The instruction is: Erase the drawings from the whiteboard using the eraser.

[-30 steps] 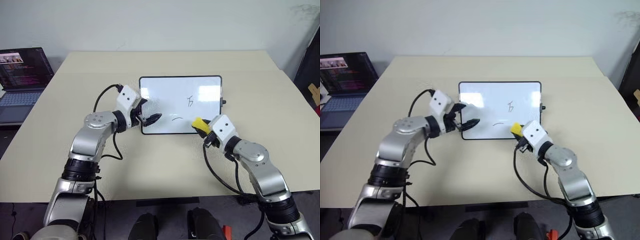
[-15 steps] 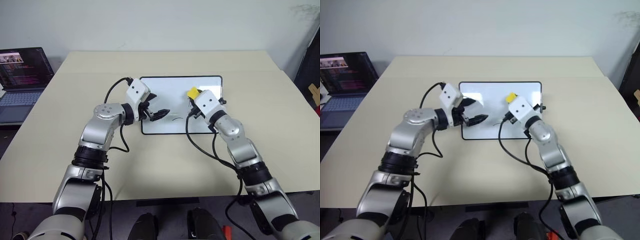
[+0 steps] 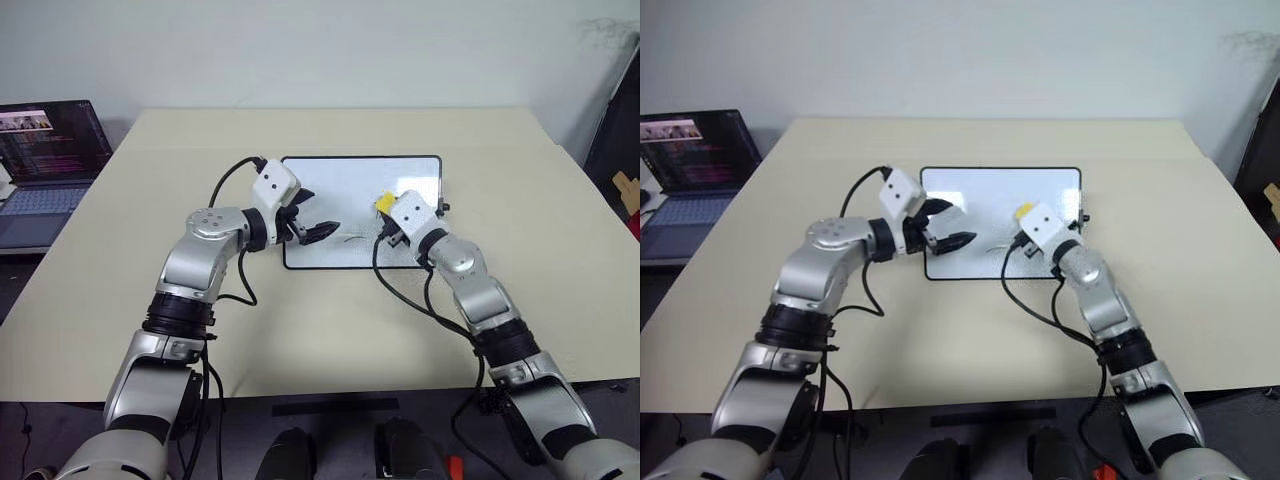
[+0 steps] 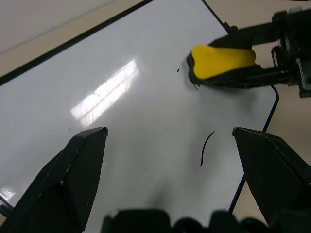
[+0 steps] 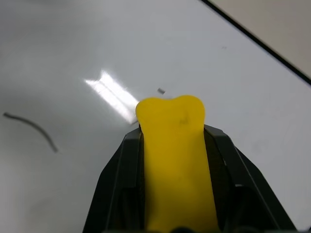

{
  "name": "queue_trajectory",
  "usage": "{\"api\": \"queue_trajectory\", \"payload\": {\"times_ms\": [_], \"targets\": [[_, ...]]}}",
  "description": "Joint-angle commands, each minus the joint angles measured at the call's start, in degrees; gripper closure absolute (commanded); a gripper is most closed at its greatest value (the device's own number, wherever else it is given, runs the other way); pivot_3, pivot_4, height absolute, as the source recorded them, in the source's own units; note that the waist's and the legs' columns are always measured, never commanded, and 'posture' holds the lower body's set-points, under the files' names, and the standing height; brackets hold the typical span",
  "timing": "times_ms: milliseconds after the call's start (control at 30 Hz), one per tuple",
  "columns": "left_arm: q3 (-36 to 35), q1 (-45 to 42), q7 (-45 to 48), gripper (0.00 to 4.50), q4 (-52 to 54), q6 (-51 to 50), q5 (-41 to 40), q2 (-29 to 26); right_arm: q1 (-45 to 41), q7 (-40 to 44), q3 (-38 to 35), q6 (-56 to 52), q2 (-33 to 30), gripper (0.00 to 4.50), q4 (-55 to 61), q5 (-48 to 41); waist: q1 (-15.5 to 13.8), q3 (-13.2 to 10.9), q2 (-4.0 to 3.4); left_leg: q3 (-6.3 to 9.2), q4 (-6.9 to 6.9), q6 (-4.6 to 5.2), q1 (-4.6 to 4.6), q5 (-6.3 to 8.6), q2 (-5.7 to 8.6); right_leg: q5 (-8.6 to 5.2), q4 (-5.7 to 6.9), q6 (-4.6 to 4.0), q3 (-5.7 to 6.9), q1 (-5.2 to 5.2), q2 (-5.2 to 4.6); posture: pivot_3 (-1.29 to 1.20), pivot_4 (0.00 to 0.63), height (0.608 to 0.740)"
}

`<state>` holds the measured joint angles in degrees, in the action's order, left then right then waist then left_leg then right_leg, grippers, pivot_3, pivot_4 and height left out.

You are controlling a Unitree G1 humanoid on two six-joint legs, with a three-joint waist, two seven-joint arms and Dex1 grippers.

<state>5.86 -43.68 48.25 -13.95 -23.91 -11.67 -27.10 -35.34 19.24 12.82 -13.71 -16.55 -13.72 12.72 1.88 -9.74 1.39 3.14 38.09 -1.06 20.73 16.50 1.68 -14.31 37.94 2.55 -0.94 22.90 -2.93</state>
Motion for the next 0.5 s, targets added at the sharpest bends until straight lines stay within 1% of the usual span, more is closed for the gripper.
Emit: {"api": "queue_trajectory", "payload": {"times_ms": [33,233,367,500], "targets": [[-1.3,-1.2,0.1,0.00,0.0,1.4,0.1,-0.6,2.4,1.8,1.5,-5.2,-1.5,3.22,-2.4,1.8,0.0,0.0,0.01,0.01,0.00,0.00,-0.06,0.00,0.00,0.00,0.00,0.00,0.00,-0.07,0.01,0.00,0.150,0.740],[-1.7,-1.0,0.1,0.00,-2.4,1.0,0.0,-1.0,0.3,1.2,3.1,-3.7,-1.2,3.22,-2.3,3.8,0.1,0.0,0.02,0.02,0.01,0.07,-0.70,-0.08,-0.03,-0.02,-0.04,0.02,-0.01,-0.68,0.06,0.00,0.150,0.740],[-1.7,0.3,1.3,0.00,-2.8,0.3,-0.3,-2.0,-2.7,-0.9,2.9,-0.8,0.3,3.22,-2.6,4.2,0.7,0.0,0.03,0.00,0.00,0.07,-0.72,-0.08,-0.06,-0.01,-0.03,0.01,-0.05,-0.67,0.08,0.00,0.150,0.740],[-1.9,1.9,2.1,0.00,-2.5,-0.1,-0.5,-3.2,-6.5,-4.1,1.2,1.2,2.2,3.22,-5.1,3.9,1.3,-0.1,0.03,-0.01,-0.04,0.06,-0.70,-0.08,-0.08,0.00,-0.01,0.00,-0.07,-0.60,0.08,0.00,0.150,0.740]]}}
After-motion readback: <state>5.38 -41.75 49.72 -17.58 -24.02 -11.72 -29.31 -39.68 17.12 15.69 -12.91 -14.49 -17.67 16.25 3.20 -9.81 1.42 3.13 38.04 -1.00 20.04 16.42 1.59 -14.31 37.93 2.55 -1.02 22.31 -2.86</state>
